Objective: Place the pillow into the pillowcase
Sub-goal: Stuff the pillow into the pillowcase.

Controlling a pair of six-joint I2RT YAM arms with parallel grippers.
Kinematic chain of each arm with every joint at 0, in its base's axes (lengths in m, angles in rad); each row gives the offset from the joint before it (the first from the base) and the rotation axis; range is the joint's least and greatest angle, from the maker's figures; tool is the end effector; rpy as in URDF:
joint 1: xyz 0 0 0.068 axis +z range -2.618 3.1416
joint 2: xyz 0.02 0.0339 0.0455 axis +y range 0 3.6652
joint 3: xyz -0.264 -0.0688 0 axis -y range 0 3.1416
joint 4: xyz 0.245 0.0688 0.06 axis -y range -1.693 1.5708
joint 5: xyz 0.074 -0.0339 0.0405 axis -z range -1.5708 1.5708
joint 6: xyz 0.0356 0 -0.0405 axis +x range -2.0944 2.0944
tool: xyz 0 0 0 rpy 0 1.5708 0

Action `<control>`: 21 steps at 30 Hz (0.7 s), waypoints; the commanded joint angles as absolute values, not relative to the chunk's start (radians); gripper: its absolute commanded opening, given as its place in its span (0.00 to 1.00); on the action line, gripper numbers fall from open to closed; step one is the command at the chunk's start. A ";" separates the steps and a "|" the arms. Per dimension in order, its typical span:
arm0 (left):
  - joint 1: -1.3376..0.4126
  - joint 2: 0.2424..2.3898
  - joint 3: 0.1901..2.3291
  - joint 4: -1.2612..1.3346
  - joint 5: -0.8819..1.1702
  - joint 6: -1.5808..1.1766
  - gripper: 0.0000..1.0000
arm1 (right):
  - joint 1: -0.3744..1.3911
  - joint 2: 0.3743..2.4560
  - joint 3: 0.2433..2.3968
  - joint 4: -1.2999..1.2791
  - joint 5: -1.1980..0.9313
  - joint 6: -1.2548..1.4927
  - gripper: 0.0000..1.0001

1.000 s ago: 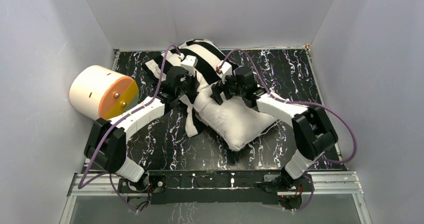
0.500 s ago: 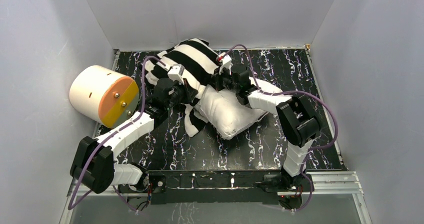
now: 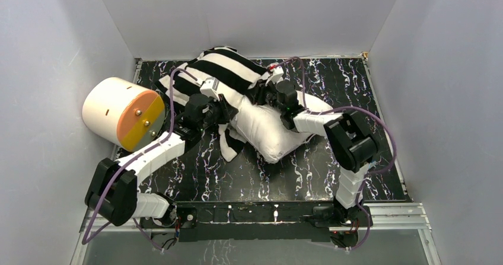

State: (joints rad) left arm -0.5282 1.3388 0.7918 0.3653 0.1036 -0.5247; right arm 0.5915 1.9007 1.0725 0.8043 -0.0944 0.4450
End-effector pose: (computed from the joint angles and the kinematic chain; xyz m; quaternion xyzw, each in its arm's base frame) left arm 0.2636 -0.1581 0.2745 0.0345 0.7673 -0.3556 0.5326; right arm 0.3508 0.2397 0.2207 -0.0852 0.7104 0.3750 0.5895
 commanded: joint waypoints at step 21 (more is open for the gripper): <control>-0.500 1.082 0.697 -0.039 -0.030 -0.582 0.66 | 0.869 1.525 1.013 0.215 0.114 -0.452 0.98</control>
State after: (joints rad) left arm -0.5056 1.0897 0.7364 -0.0345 0.0109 -0.5491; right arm 0.8143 1.4273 0.9730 0.2024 -0.0288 -0.3222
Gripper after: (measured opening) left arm 0.647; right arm 0.983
